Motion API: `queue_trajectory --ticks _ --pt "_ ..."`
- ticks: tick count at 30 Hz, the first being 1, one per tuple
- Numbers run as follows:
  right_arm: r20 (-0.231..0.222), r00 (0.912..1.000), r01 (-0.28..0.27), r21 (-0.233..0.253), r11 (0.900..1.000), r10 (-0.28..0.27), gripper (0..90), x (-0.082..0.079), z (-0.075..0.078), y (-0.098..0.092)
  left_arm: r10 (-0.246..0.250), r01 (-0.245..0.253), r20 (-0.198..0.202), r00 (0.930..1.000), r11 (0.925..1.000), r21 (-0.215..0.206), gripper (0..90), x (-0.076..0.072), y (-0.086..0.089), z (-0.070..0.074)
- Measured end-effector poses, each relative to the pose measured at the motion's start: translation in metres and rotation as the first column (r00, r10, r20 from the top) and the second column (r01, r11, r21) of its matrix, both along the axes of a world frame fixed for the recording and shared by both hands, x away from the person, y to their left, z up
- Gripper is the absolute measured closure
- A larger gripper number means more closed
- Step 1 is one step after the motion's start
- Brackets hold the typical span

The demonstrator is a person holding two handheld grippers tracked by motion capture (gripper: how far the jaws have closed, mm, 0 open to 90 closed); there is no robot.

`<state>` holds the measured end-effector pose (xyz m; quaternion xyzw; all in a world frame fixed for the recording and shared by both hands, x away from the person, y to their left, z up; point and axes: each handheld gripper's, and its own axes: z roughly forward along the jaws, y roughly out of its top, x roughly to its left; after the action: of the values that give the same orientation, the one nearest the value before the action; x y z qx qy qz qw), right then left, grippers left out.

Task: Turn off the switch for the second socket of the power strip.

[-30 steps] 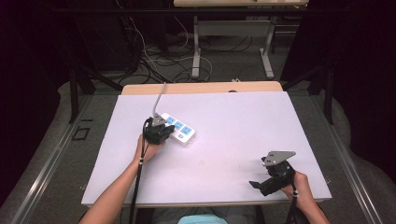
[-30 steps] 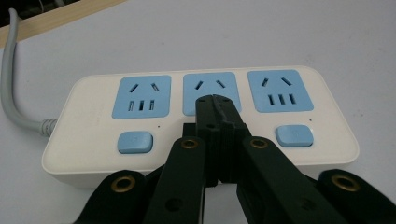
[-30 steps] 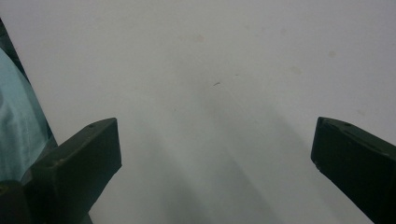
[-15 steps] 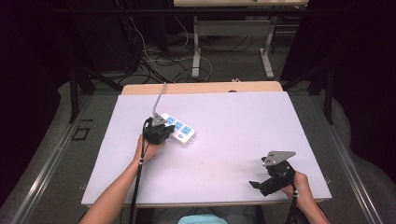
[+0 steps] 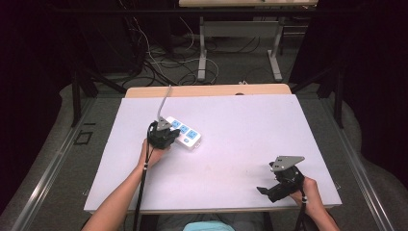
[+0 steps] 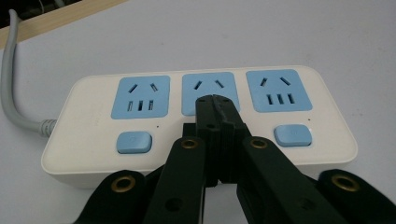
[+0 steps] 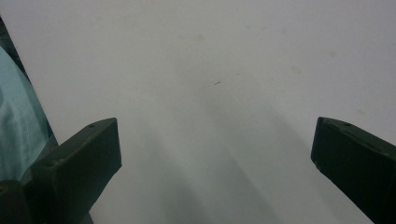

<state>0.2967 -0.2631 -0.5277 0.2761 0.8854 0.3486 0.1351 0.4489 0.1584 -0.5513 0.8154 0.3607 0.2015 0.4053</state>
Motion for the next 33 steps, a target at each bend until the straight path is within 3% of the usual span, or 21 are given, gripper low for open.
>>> queue_trajectory --ticks 9,13,18,26,33 --pt "0.005 1.0 -0.004 -0.003 1.0 0.004 1.1 0.0 0.0001 0.0 0.001 -0.001 -0.009 1.0 1.0 0.0 90.0 0.0 0.0002 0.0009" --pt "0.001 1.0 -0.004 -0.001 1.0 0.004 1.1 -0.0001 -0.0001 0.0003 0.025 -0.025 0.005 0.9997 0.9992 0.03 90.0 -0.0004 0.0002 0.0025" --pt "0.005 1.0 0.0 0.001 1.0 0.0 1.2 -0.0003 -0.0003 0.0004 0.052 -0.052 0.006 0.9986 0.9985 0.018 90.0 0.0013 0.0047 0.0033" --pt "0.008 0.9999 -0.014 -0.002 1.0 0.014 1.2 0.0005 -0.0001 0.0001 0.046 -0.046 0.012 0.9989 0.9986 0.025 90.0 0.0013 0.0047 0.0044" --pt "0.009 0.9999 -0.014 -0.003 1.0 0.014 1.2 0.0002 0.0001 0.0001 0.056 -0.056 0.027 0.9981 0.9984 0.005 87.9 0.0002 0.0046 0.0068"
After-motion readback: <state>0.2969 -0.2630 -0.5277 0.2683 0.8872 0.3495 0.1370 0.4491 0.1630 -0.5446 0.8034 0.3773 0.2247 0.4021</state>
